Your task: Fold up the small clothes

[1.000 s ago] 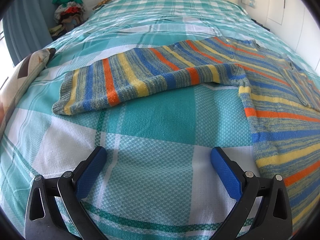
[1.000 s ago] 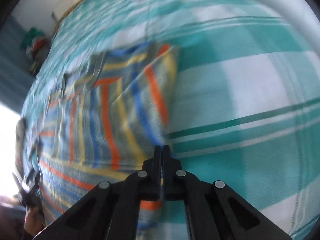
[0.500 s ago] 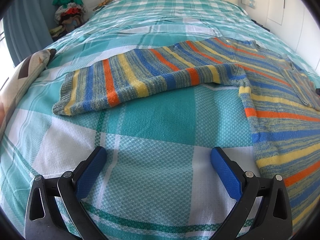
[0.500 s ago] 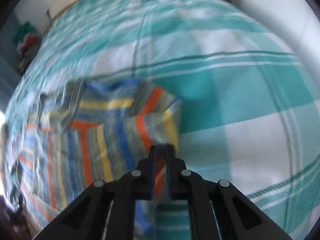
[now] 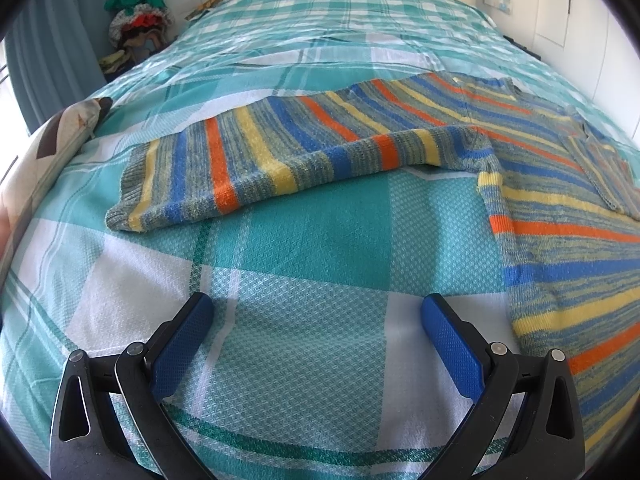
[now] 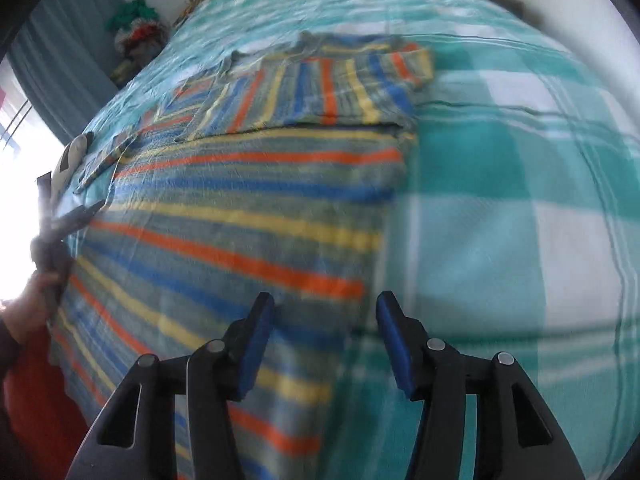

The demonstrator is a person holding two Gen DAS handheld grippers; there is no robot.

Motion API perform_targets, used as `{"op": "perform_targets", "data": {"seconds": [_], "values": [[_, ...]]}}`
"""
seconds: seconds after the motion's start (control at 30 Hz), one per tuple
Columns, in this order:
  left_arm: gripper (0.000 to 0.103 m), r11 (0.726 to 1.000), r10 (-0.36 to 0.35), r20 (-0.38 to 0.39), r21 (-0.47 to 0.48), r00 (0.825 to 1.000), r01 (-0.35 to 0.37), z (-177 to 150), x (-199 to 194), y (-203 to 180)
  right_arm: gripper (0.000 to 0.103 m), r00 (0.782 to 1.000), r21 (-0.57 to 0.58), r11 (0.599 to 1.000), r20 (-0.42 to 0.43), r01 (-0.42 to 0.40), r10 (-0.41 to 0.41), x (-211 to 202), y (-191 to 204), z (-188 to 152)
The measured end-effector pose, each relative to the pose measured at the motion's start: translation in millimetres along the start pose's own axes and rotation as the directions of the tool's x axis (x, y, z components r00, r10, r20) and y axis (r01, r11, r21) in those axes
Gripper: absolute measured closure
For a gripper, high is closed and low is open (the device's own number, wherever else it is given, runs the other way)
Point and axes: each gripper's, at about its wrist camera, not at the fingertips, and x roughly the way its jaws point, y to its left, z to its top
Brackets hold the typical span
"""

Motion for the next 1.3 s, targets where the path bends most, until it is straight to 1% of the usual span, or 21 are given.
{"op": "perform_targets", "data": {"seconds": [0.07,0.13,0.2,0.23,0.3,0.37,0.4,0.5,0.57,0.7,0.77,0.83,0.9,0.93,1.0,1.07,1.13,1.17,1.27,1.3], "values": [[0.0,1.0,-0.004,-0.002,-0.001,1.0,0.004,0,0,0,0.049,0.997,0.05,0.998,0.075,0.033,-0.037,-18,-3,-13],[0.0,1.0,-0.007,-0.011,-0.002,1.0,0.007,1,1,0,0.041,0.985,0.103,0.993,0.155,0.055,-0.071,-37,-4,-22],[0.0,1.0,-0.005,-0.014,-0.001,1.0,0.005,2,2,0,0.035,0.967,0.145,0.986,0.227,0.082,-0.114,-55,-6,-27],[0.0,1.0,-0.002,-0.013,0.002,1.0,0.002,1,2,0,0.032,0.961,0.155,0.984,0.247,0.09,-0.126,-62,-8,-29],[0.0,1.0,-0.001,-0.014,0.003,1.0,0.001,1,1,0,0.03,0.953,0.139,0.983,0.262,0.118,-0.151,-67,-7,-27],[0.0,1.0,-0.004,-0.02,0.001,1.0,0.004,1,-2,0,0.03,0.943,0.121,0.978,0.266,0.172,-0.199,-67,-5,-27],[0.0,1.0,-0.006,-0.026,0.0,1.0,0.006,1,-5,1,0.03,0.94,0.12,0.975,0.267,0.185,-0.212,-70,-8,-29],[0.001,1.0,-0.012,-0.042,-0.003,0.999,0.012,-2,-17,4,0.03,0.932,0.133,0.969,0.273,0.207,-0.236,-75,-15,-33],[0.001,1.0,-0.011,-0.032,-0.018,0.999,0.01,-7,-31,7,0.03,0.926,0.139,0.965,0.28,0.221,-0.252,-75,-19,-35],[0.001,0.995,-0.027,0.02,-0.093,0.999,0.029,-28,-60,15,0.03,0.913,0.15,0.956,0.29,0.254,-0.288,-75,-26,-35],[0.001,0.989,-0.037,0.038,-0.141,0.999,0.042,-42,-71,22,0.03,0.912,0.164,0.953,0.286,0.257,-0.295,-73,-28,-35],[0.001,0.984,-0.037,0.043,-0.171,0.998,0.044,-56,-75,28,0.03,0.911,0.169,0.948,0.277,0.269,-0.307,-71,-31,-35],[0.001,0.982,-0.032,0.026,-0.185,0.999,0.036,-70,-74,33,0.03,0.907,0.166,0.943,0.27,0.287,-0.323,-69,-31,-37],[0.001,0.98,-0.028,0.007,-0.197,1.0,0.029,-75,-71,36,0.03,0.907,0.169,0.941,0.264,0.292,-0.329,-68,-33,-38],[0.001,0.979,-0.02,-0.004,-0.202,1.0,0.019,-76,-67,35,0.03,0.909,0.177,0.938,0.246,0.299,-0.336,-64,-36,-39],[0.0,0.985,0.006,-0.015,-0.171,1.0,-0.009,-75,-63,29,0.029,0.915,0.189,0.931,0.205,0.311,-0.347,-55,-41,-41],[0.0,0.989,0.042,-0.014,-0.139,0.999,-0.043,-75,-60,22,0.029,0.928,0.207,0.928,0.15,0.309,-0.342,-43,-48,-43],[0.0,0.99,0.054,-0.011,-0.132,0.998,-0.055,-76,-60,20,0.029,0.931,0.217,0.927,0.137,0.304,-0.338,-39,-51,-45],[0.0,0.989,0.058,-0.008,-0.134,0.998,-0.058,-77,-60,21,0.024,0.932,0.225,0.929,0.148,0.295,-0.331,-34,-53,-47],[0.0,0.989,0.055,-0.007,-0.136,0.998,-0.056,-77,-60,22,0.02,0.933,0.221,0.93,0.147,0.293,-0.329,-32,-52,-48]]}}
